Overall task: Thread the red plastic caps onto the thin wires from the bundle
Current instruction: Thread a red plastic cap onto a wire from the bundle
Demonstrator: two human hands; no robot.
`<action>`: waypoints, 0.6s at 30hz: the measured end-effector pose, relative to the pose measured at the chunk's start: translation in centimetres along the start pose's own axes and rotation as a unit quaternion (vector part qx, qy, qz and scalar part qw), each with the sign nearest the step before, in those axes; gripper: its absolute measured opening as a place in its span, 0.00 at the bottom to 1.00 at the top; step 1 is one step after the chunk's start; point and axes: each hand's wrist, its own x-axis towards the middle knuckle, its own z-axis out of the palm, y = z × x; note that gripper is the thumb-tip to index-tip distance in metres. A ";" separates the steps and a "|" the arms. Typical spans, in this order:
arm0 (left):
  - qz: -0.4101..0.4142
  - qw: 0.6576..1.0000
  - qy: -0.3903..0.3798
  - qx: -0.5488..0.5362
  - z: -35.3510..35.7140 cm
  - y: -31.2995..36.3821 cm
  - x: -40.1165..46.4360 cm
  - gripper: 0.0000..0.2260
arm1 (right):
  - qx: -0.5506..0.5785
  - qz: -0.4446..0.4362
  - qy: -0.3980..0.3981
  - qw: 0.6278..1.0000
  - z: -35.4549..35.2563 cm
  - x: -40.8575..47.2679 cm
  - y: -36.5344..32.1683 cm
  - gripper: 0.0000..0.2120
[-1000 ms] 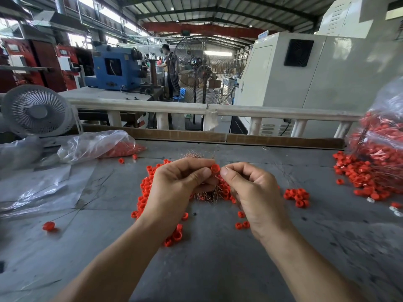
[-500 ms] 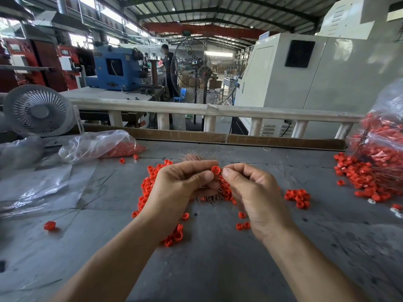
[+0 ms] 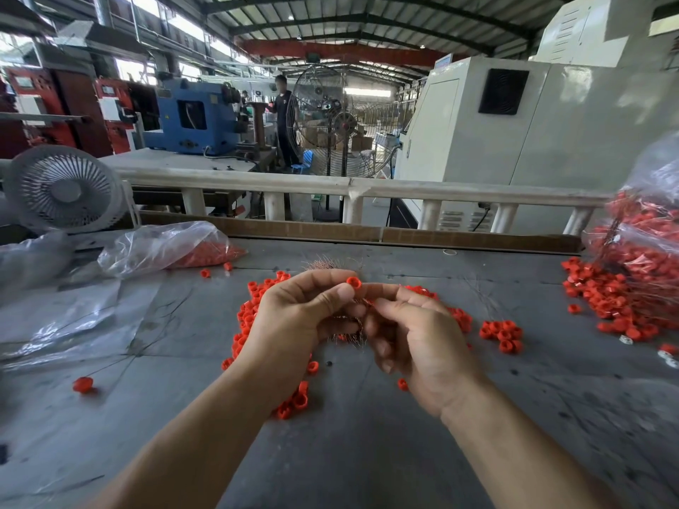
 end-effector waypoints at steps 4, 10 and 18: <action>-0.017 1.000 -0.001 0.013 -0.2 0.1 -0.1 0.10 | -0.041 0.014 -0.010 0.999 0.3 -0.3 0.1 0.15; -0.029 0.999 0.005 0.018 -0.5 -0.1 0.2 0.11 | -0.212 -0.011 0.011 0.977 -0.1 -0.5 -0.2 0.10; -0.028 0.998 0.032 0.036 -1.1 -0.3 0.6 0.14 | -0.553 -0.017 0.047 0.831 -4.1 0.0 -2.0 0.07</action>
